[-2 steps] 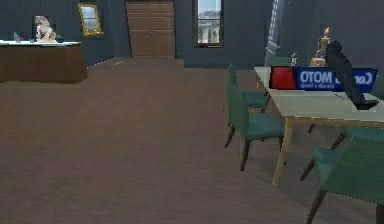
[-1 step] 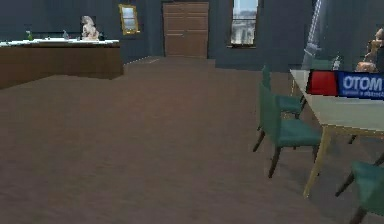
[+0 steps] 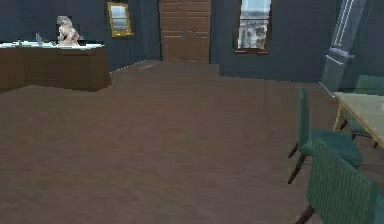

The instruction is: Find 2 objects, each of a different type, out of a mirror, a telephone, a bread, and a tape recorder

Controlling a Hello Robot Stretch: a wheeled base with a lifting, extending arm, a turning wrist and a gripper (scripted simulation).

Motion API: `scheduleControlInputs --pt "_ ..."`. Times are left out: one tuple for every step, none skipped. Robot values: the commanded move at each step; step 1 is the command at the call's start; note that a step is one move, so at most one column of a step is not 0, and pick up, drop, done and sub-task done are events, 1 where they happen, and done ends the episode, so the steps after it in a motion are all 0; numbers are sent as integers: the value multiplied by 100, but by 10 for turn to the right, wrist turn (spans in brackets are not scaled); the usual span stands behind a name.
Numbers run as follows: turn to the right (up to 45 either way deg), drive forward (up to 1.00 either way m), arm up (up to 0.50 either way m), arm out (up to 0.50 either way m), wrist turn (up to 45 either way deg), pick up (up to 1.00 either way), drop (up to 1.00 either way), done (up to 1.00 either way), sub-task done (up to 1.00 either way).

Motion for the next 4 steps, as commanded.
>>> scheduleControlInputs --pt "0 75 0 0 0 0 0 0 0" --pt "120 0 0 0 0 0 0 0 0" --pt "0 20 0 0 0 0 0 0 0" --pt "30 0 0 0 0 0 0 0 0"
